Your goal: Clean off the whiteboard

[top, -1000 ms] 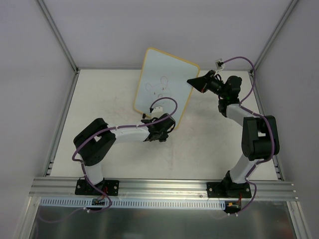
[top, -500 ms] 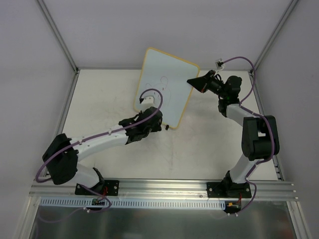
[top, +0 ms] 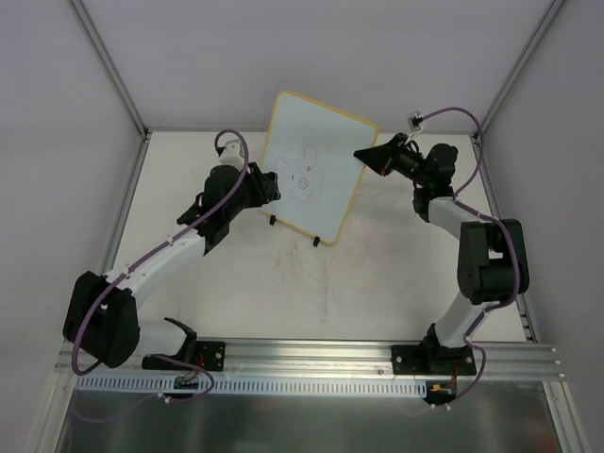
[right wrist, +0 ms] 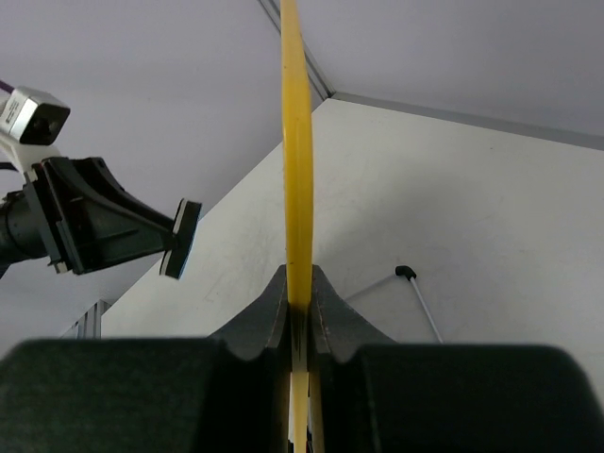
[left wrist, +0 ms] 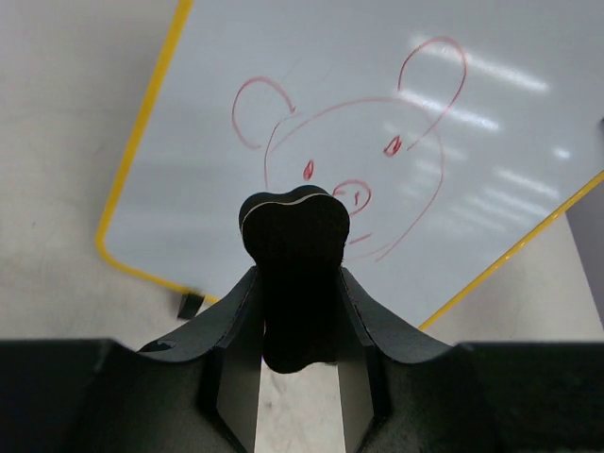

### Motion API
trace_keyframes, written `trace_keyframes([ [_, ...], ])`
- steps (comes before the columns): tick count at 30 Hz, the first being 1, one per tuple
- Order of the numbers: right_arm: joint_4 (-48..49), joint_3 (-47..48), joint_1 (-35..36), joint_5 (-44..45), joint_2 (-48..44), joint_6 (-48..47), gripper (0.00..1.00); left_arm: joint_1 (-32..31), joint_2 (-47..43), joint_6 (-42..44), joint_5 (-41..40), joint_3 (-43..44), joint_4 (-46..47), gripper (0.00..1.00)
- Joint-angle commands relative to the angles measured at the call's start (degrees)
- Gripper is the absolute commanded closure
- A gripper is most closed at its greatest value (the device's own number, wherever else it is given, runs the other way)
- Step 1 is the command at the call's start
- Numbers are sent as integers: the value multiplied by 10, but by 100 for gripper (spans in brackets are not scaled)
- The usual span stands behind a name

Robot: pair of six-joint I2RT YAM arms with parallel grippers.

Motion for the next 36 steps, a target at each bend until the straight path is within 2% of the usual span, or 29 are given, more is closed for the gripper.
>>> trace_keyframes([
  [1, -7, 4, 11, -1, 1, -35, 100, 28, 48, 36, 105, 63, 90, 100],
  [7, -7, 5, 13, -1, 5, -34, 100, 55, 115, 51, 145, 102, 171, 100],
  [11, -7, 5, 15, -1, 6, -35, 100, 61, 166, 80, 171, 172, 182, 100],
  [19, -7, 8, 15, -2, 13, -34, 100, 50, 219, 105, 188, 232, 226, 100],
  [25, -7, 8, 16, -1, 14, -36, 100, 11, 254, 162, 141, 263, 233, 100],
  [32, -7, 8, 16, -3, 14, -36, 100, -23, 288, 183, 118, 284, 255, 100],
  [36, -7, 8, 16, -2, 13, -36, 100, -51, 285, 219, 53, 265, 279, 100],
])
